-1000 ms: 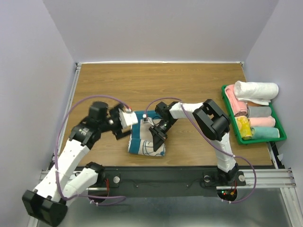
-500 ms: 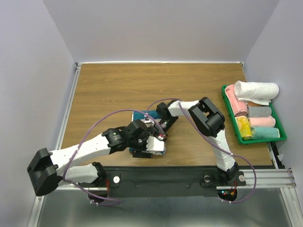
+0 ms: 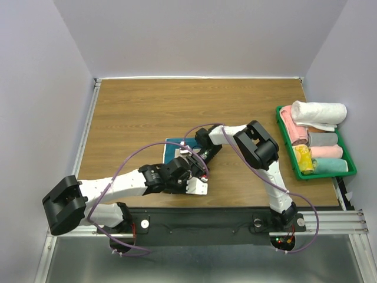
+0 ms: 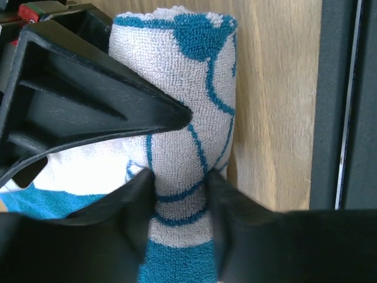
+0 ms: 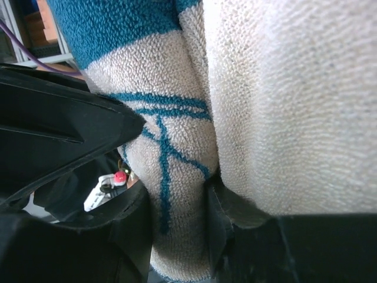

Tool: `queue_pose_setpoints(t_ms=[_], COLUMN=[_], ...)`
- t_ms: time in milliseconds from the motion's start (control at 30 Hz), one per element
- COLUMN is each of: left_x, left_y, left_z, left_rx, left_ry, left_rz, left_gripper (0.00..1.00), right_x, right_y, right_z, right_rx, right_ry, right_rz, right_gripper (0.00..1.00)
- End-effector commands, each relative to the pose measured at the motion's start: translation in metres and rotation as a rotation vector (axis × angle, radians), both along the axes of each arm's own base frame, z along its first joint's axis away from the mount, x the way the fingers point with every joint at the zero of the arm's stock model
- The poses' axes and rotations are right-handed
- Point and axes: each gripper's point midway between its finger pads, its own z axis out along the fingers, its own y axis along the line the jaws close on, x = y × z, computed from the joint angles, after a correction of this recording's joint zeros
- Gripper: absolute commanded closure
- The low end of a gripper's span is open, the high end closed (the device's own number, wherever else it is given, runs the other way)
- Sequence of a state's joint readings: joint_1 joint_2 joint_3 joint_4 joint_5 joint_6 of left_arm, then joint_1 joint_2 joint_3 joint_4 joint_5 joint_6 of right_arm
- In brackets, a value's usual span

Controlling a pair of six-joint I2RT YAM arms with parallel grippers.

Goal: Roll the towels
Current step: Roll the towel

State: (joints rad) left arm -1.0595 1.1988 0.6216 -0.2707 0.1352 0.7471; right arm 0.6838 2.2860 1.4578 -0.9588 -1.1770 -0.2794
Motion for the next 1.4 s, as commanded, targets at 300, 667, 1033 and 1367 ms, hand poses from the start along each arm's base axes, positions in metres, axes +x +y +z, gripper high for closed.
queue_pose_setpoints(t_ms=[300, 667, 1033, 1367], left_x=[-0.022, -0.036, -0.023, 0.004], left_y=[0.049, 0.054, 0.046, 0.03], left_z=[-0.024, -0.025, -0.023, -0.029], left_rx=[0.19, 0.249, 0.232, 0.206], left_ry=[0.147, 0.291, 0.582, 0.832], left_rz=[0.06, 0.005, -0.032, 0.086], left_gripper=[0.98, 1.0, 1.0, 0.98], right_x=[0.039, 0.058, 0.107, 0.157], right_y=[-0.032, -0.039, -0.043, -0.127], right_z=[-0.018, -0.002, 0.058, 0.135], right_rx=[-0.081, -0.057, 0.039, 0.041], right_ry=[-0.014, -0.031, -0.262, -0.642], right_rz=[-0.13, -0.193, -0.26, -0.479], right_gripper=[0.48, 0.46, 0.36, 0.09])
